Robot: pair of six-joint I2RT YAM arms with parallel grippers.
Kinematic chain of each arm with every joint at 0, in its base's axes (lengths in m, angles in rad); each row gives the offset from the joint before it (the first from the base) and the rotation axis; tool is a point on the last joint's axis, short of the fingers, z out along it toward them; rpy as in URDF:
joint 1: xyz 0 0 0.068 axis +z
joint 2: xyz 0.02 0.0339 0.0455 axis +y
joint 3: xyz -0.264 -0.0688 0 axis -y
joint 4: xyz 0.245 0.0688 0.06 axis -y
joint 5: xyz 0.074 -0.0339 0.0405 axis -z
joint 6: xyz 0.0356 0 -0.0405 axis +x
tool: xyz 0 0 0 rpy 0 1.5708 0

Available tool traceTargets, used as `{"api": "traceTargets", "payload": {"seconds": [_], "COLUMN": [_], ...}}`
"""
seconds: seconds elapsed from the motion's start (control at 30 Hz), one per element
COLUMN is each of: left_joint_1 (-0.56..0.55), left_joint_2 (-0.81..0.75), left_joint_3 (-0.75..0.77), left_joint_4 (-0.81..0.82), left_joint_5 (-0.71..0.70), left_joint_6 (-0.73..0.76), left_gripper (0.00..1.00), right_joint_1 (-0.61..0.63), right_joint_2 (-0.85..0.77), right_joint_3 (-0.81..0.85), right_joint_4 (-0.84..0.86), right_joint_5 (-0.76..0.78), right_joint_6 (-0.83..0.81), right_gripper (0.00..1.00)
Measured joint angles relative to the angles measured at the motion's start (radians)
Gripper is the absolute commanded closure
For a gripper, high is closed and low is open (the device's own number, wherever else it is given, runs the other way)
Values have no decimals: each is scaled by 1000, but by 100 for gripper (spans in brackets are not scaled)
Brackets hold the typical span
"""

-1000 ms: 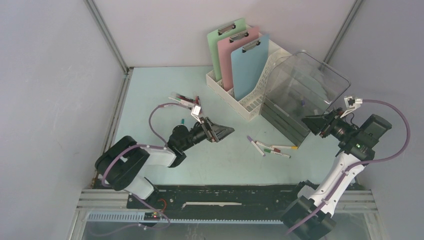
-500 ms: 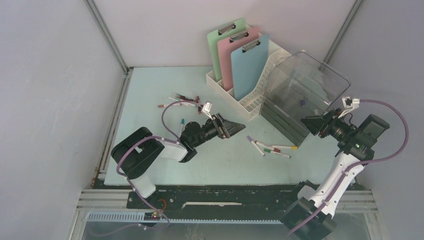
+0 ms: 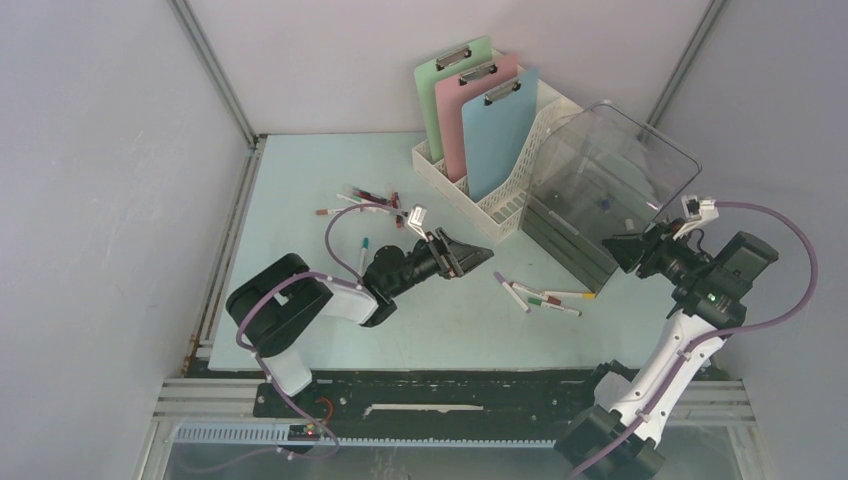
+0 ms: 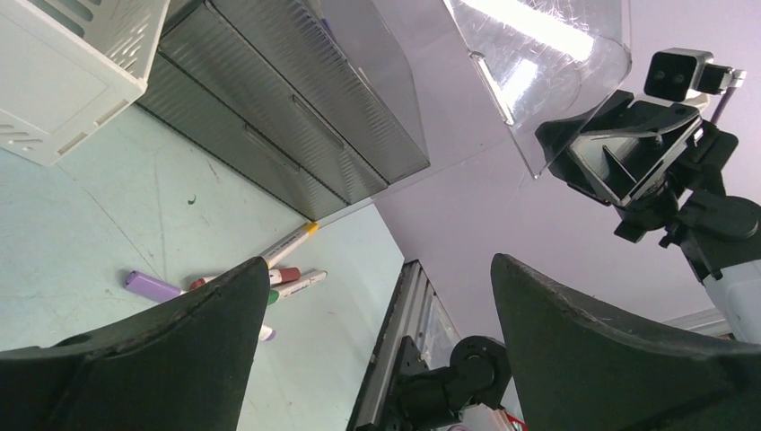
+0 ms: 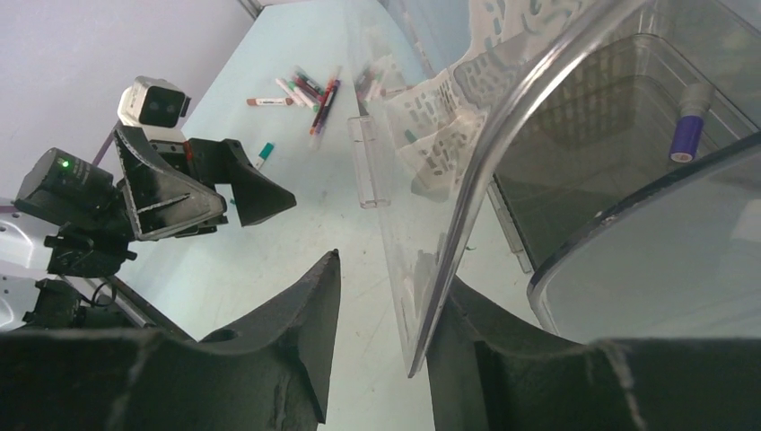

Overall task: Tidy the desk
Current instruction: Close the storage box at the center of the board.

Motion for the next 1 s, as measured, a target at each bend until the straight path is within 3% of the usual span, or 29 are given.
{"api": "traceTargets", "payload": {"seconds": [0.23,0.73,1.0], "left_joint_1": [-6,-7,-11], "left_joint_2": [-26,-312,-384], "left_joint_3": [-28,-53,-53], "left_joint_4": [-16,-315,-444], "left_joint_5": [-21,-140,-221], "left_joint_6": [9,182,271], "left_gripper": [0,0,0], "right_joint_1": [-6,-5,-5], "right_joint_2": [-28,-106,-155], "right_joint_3": [4,58,63], "right_joint_4": [-35,-193,-270], "right_joint_5": [39,279,397], "right_joint_6": [-35,-167,-248], "right_gripper": [46,8,4]}}
